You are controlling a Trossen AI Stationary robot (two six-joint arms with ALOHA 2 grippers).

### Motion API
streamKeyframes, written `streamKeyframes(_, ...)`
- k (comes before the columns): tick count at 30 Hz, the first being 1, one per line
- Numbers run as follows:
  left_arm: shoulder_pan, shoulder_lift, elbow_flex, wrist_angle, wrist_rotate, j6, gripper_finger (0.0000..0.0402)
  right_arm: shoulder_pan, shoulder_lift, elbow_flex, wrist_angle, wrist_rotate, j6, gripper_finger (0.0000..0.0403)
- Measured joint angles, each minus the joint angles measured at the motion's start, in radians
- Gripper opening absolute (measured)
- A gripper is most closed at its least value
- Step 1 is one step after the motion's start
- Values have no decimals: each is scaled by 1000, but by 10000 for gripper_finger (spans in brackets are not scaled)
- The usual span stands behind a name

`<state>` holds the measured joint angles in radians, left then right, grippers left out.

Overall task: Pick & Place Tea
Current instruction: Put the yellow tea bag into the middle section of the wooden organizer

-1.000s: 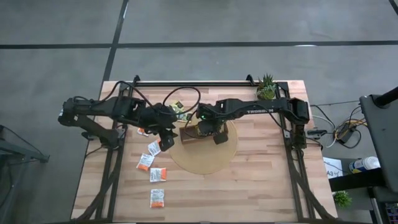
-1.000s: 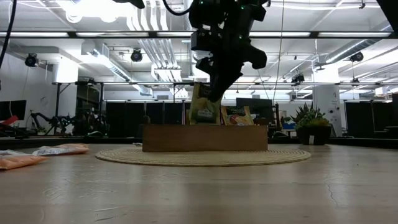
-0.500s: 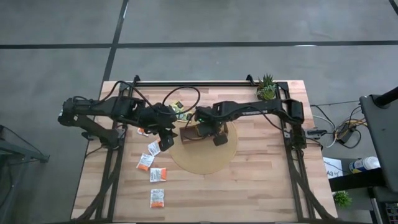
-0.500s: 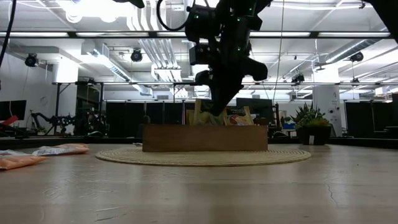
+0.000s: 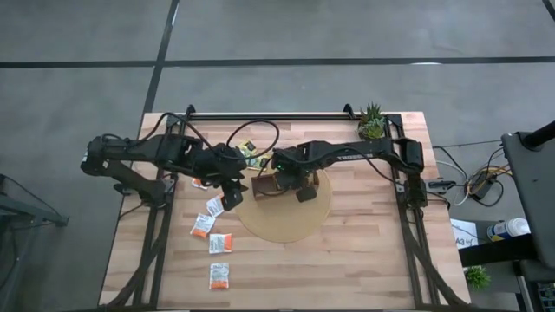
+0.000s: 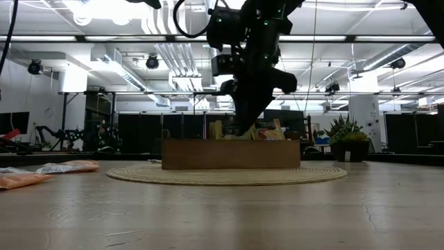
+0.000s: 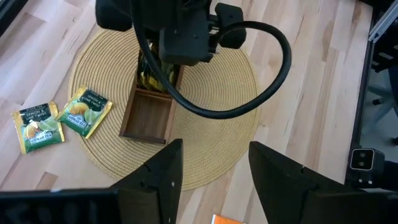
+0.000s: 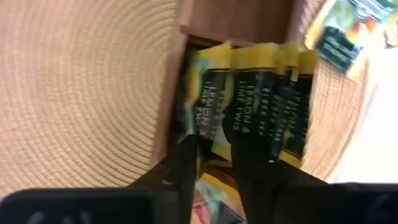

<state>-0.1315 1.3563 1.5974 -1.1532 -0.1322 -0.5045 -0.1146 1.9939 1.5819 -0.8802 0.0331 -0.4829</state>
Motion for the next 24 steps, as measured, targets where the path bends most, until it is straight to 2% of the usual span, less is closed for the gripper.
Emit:
streamKeyframes(7,0,0,0,-1,-4,4,176,-2,-28,29,-31,46,36,141)
streamKeyframes(13,0,0,0,-24,-52,43,176,0,-133,34,-32,-12,132,153)
streamKeyframes(16,0,0,-9,-46,-120,57,176,3,-190,34,-37,-23,206,152)
streamKeyframes(21,8,0,-103,-42,-253,75,176,11,-292,35,-37,-42,323,145)
streamKeyframes(24,40,0,-205,5,-271,78,176,18,-349,35,-47,-41,369,141)
